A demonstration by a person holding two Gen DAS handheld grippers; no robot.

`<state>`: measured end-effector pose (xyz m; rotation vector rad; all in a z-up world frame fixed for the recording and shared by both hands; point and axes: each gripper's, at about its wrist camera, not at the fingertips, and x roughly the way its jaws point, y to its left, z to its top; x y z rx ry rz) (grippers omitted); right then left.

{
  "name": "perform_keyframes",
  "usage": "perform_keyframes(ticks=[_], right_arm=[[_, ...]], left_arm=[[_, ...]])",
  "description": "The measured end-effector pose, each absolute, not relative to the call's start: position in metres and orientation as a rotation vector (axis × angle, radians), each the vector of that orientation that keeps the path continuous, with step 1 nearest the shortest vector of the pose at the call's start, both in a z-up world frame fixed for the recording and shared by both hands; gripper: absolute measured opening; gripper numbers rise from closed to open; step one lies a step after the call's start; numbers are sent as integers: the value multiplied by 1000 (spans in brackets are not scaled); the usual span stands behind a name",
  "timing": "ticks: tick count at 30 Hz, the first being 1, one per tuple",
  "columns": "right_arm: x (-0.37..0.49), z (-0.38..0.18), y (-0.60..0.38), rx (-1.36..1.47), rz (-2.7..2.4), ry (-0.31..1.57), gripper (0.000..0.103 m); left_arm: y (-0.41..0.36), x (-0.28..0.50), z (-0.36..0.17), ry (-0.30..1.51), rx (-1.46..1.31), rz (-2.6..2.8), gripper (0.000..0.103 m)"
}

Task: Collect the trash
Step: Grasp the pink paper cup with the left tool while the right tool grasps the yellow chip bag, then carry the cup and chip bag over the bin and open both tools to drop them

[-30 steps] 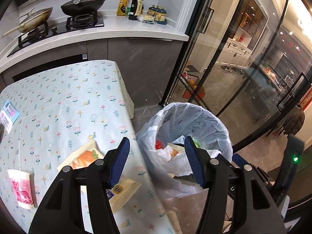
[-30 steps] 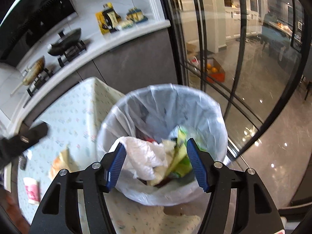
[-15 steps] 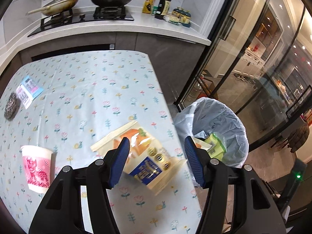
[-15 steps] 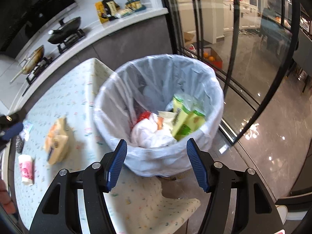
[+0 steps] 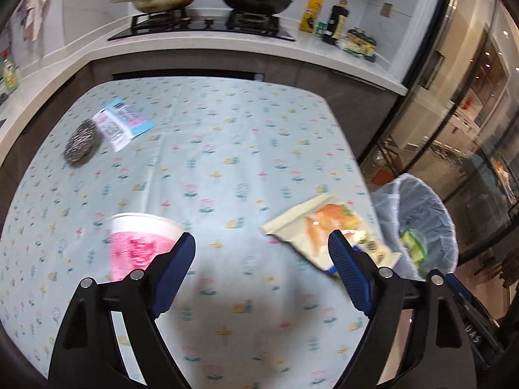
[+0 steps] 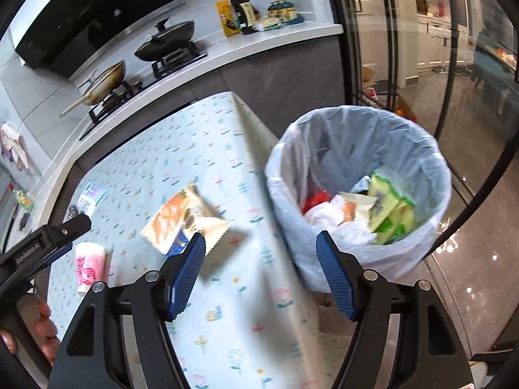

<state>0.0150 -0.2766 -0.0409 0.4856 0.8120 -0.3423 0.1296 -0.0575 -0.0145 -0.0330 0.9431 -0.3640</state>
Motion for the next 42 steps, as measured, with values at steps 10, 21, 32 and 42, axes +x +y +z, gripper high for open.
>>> perform_keyframes(ticks=[10,21,32,42], right_arm=[[41,-68,-248,538,-270,871,72],[70,-82,-248,597,-250,888,76],[94,-90,-236,580,-214,894,62],[93,-84,-226,559,-149,880,15]], left_arm=[[6,150,-58,1030,-73,-232,89],[16,162,-88,1086,-71,-212,90],[19,172,-101,1109,-72,-230,74],[8,164,-84,1064,-47,-257,65]])
